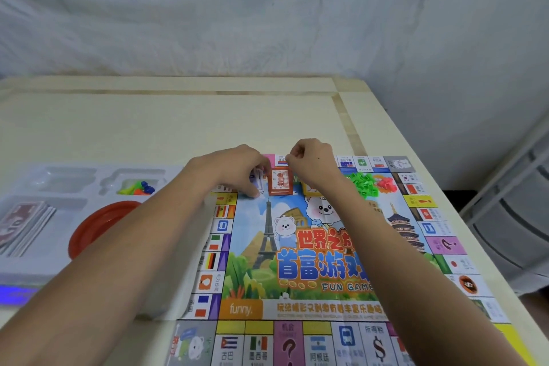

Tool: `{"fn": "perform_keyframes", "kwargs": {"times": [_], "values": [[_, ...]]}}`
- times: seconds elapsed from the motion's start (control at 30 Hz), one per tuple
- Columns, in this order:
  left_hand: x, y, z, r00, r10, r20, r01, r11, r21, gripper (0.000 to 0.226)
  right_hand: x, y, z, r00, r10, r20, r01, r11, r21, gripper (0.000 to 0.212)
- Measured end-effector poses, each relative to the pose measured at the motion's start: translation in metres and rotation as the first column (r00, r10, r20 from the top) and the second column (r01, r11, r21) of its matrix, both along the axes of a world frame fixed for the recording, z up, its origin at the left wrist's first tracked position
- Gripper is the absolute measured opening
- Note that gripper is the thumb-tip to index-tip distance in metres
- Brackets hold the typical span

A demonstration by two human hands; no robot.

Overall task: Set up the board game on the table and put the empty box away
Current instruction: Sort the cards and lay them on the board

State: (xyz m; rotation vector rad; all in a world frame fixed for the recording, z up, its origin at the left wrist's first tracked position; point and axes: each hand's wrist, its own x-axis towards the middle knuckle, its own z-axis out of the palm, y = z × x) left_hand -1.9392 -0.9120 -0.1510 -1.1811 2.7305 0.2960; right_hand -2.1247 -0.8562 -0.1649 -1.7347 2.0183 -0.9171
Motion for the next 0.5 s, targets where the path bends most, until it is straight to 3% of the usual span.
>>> {"fn": "perform_keyframes", "kwargs": {"times": [0.27, 0.5], "values": [[0.0027, -0.005, -0.002, 0.997, -0.079, 0.006, 0.079, 0.997, -0.005, 0.034, -0.0055, 0.0031, -0.0002, 1.0, -0.004, -0.007, 0.005, 1.0, 0.017, 0.017], [0.0028, -0.0059, -0.0033, 0.993, -0.113, -0.022, 0.112, 0.993, -0.022, 0.03, -0.0096, 0.0063, -0.0009, 1.0, 0.012, 0.017, -0.013, 0.999, 0.042, 0.022]]}}
